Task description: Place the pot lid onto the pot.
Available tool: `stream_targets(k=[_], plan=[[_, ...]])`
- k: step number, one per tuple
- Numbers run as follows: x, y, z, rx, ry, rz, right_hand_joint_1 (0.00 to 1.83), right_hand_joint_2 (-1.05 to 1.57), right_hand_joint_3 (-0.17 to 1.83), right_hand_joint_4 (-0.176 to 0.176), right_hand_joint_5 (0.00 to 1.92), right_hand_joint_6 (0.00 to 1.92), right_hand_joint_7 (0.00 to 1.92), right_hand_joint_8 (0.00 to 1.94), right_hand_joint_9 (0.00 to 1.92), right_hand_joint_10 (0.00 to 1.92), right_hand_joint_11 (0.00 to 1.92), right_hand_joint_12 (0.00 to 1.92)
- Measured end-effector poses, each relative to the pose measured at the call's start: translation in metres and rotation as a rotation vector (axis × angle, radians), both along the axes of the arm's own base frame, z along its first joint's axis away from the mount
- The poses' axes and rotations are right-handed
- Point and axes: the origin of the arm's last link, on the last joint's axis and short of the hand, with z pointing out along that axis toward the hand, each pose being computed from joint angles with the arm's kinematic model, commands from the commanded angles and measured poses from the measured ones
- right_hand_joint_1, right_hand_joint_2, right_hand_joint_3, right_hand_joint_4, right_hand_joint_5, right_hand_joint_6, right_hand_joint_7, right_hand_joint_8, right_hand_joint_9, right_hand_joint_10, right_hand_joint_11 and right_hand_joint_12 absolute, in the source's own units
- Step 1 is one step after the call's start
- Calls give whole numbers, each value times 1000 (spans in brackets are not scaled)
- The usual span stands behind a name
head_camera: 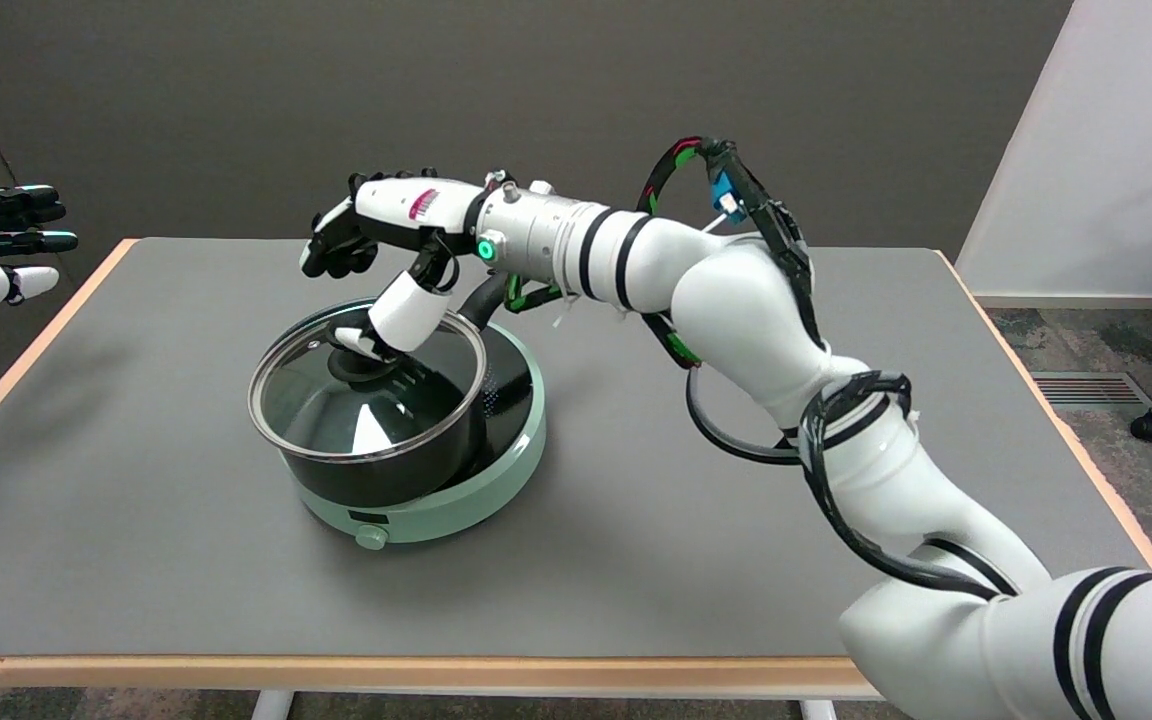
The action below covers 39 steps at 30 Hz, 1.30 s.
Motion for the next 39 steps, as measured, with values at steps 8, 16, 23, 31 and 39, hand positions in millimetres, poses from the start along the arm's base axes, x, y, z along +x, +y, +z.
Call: stream_targets(k=[8,16,23,31,39], plan=[[-5,5,-2,-8,3,-5,868,488,1021,-21,549,278,626,268,507,517,68,530],[-11,6,-5,-12,3,-21,915,464,989,-23,563,252,640,241,523,482,88,498],[-16,4,-7,-20,-1,-32,915,465,989,-23,563,252,640,241,523,482,88,498],[-18,0,-9,-25,-7,-39,916,466,990,-23,563,252,639,241,524,482,88,497],[-19,-4,-9,-30,-10,-43,917,467,991,-23,563,252,639,241,524,481,88,496]])
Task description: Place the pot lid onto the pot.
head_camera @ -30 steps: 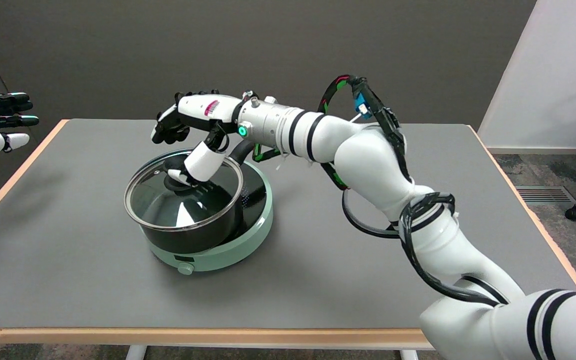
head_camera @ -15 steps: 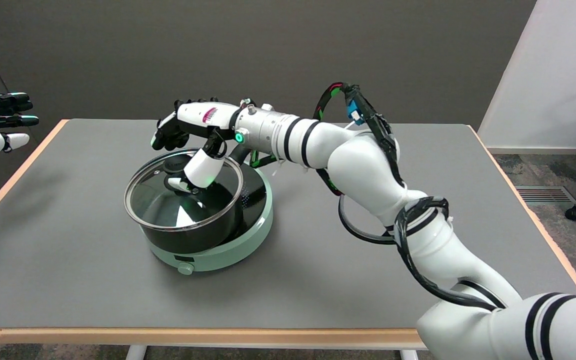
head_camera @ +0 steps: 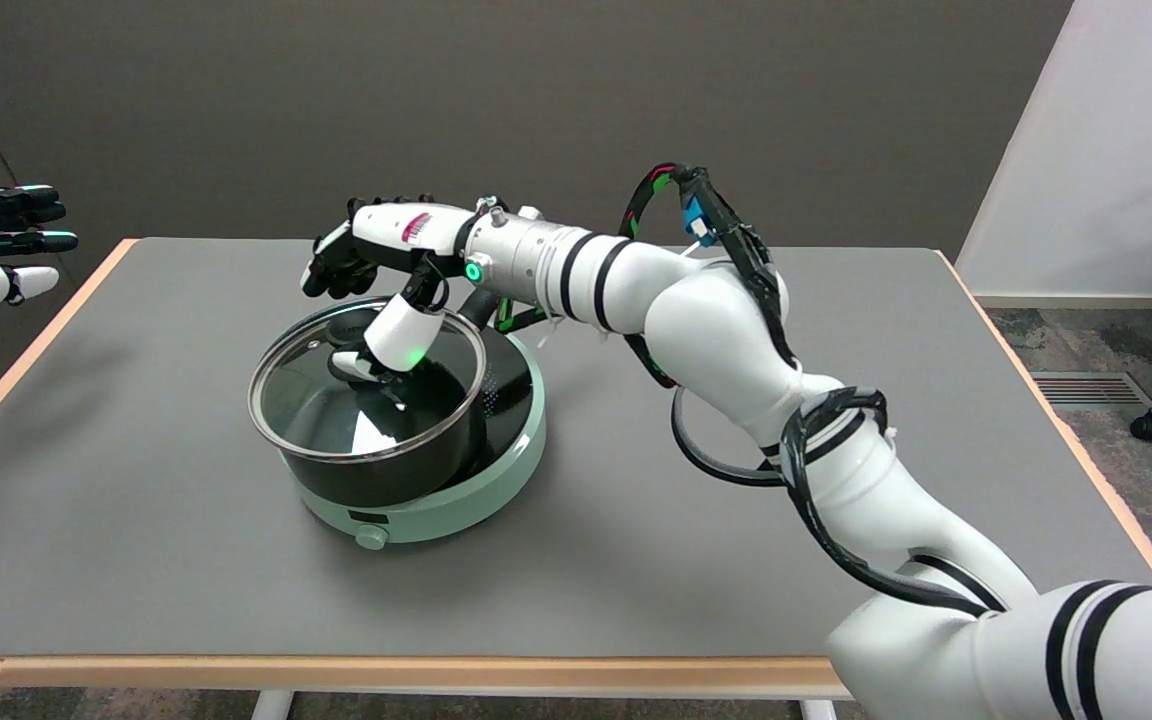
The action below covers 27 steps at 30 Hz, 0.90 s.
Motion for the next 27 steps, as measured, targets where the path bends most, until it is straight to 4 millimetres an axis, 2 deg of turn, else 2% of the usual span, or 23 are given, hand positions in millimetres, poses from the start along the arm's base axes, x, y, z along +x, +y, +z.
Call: stream_targets(k=[27], plan=[[1,-7,4,-9,-12,0,926,467,995,-13,573,261,654,238,539,491,96,498]])
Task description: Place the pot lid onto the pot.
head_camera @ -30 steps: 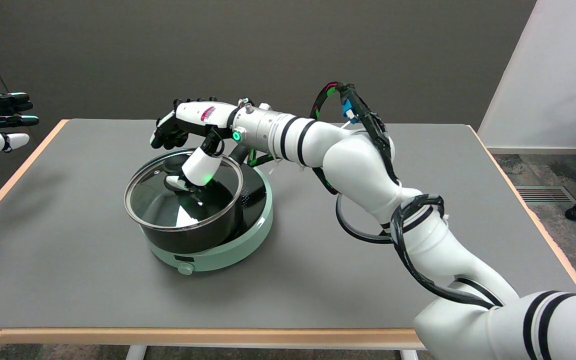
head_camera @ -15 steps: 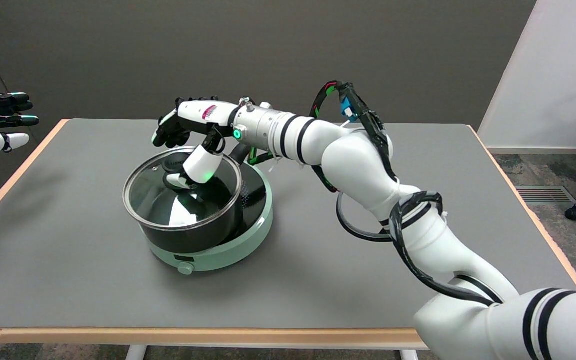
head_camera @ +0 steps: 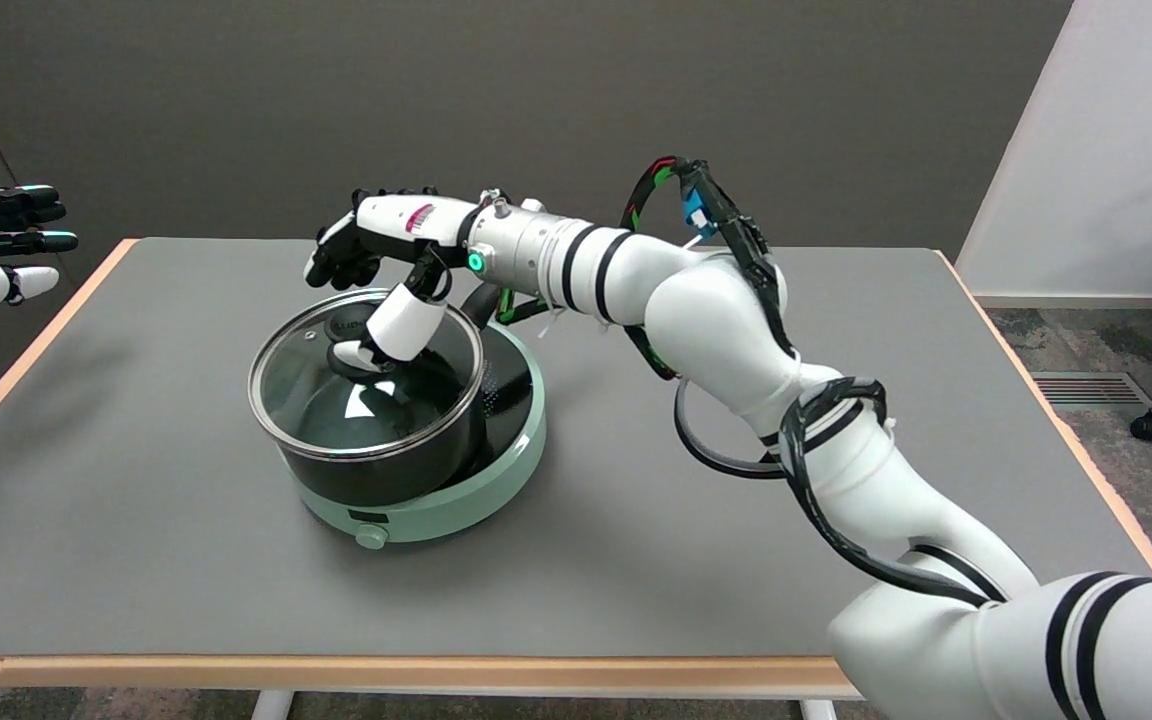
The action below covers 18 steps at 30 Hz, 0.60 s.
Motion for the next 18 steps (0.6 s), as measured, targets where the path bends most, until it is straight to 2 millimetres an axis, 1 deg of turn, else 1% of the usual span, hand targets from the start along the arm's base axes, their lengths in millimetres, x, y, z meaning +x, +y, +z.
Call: stream_targets(k=[9,15,18], plan=[[12,9,6,-2,1,1,926,464,1000,-1,564,253,648,232,542,492,110,509],[25,19,18,-31,-32,22,920,463,995,0,562,251,646,230,542,489,118,514],[31,23,28,-55,-48,41,913,471,985,2,560,258,642,240,558,466,142,491]])
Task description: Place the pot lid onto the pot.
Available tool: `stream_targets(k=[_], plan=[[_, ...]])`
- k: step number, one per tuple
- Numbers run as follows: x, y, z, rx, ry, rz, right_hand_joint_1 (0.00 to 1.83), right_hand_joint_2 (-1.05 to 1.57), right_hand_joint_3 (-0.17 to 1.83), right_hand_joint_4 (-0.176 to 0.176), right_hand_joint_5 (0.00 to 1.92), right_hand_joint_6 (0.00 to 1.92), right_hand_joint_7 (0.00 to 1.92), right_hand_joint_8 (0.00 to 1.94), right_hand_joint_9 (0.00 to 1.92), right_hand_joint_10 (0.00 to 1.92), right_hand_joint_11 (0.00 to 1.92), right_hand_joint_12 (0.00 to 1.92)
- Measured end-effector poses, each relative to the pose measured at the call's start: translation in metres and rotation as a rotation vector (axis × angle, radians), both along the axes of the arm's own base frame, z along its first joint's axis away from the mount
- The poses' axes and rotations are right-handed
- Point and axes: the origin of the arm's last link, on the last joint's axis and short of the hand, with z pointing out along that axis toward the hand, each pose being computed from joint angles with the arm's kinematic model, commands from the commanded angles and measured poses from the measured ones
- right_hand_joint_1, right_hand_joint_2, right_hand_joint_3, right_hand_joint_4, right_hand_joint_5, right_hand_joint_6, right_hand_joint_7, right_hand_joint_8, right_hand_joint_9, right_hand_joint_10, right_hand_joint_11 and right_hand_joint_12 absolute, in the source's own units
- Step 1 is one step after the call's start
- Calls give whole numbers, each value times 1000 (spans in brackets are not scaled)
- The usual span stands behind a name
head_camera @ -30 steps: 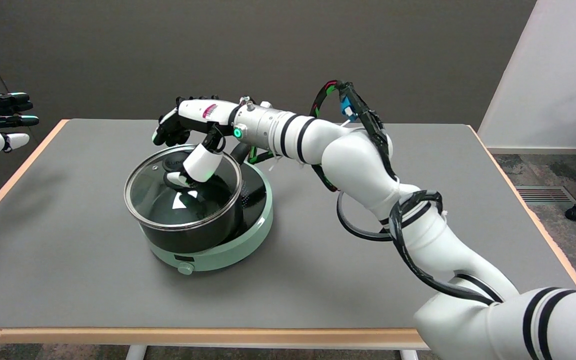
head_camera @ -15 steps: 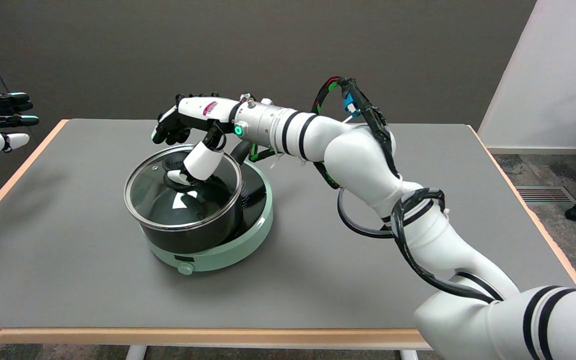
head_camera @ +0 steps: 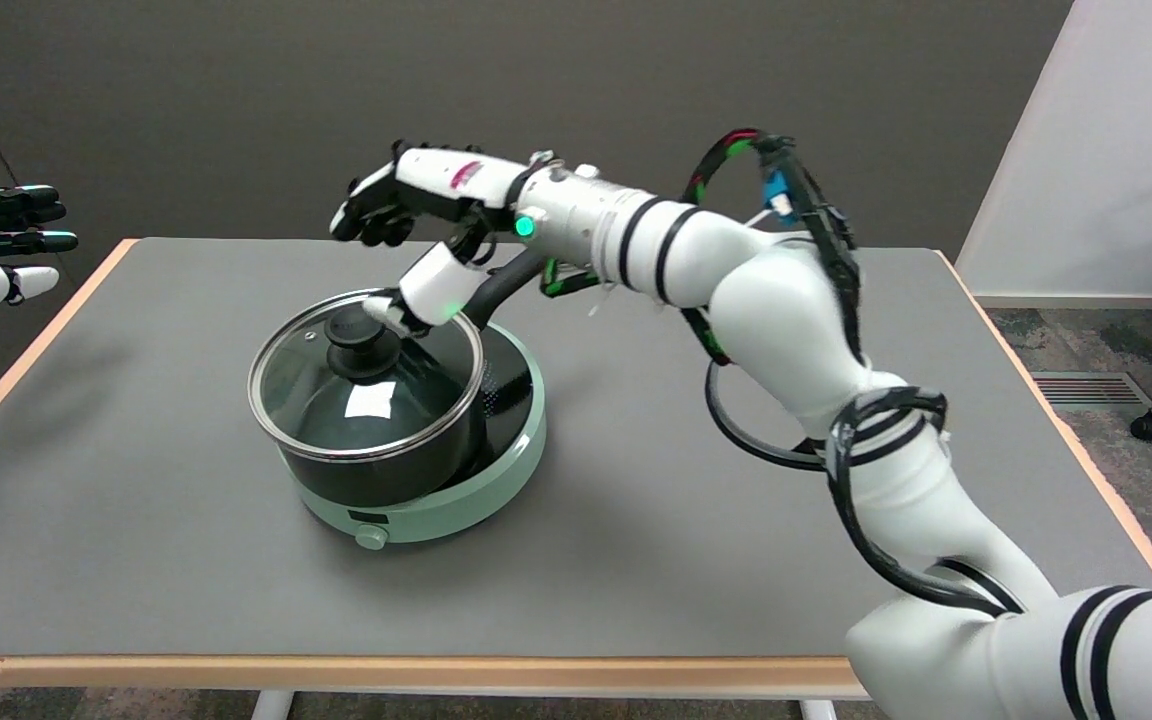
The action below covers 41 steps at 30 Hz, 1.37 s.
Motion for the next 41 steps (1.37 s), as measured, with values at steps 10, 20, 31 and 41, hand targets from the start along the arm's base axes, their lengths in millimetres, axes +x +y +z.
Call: stream_targets(k=[10,20,31,41], plan=[[17,7,51,-125,-123,119,887,481,971,9,574,263,676,228,577,516,157,544],[17,19,127,-317,-263,235,767,534,905,15,586,278,685,224,587,507,171,560],[-8,53,219,-561,-448,327,679,592,821,-6,556,260,643,241,571,453,167,520],[-56,93,296,-783,-577,361,591,670,812,-135,498,217,594,229,501,434,172,574]])
